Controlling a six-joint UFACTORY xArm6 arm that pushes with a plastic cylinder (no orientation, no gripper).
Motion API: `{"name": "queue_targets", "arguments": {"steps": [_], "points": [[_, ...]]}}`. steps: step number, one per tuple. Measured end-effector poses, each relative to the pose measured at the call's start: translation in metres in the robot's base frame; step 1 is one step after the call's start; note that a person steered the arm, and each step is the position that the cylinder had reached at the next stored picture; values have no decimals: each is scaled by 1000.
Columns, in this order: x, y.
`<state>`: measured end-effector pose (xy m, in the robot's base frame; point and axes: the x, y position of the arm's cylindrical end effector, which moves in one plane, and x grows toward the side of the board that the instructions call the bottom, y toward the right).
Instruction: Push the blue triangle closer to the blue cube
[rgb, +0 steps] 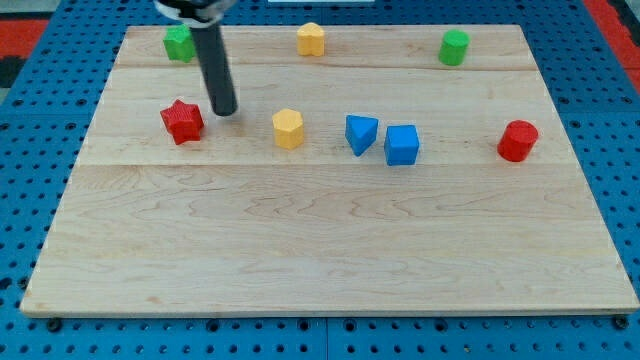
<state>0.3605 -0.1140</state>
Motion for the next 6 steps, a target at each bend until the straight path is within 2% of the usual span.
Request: {"name": "queue_targets", "arguments": {"steps": [1,2,3,4,6], "points": [[4,-67],[9,-109],[-3,-70],[-17,-64],[-18,-60]]}}
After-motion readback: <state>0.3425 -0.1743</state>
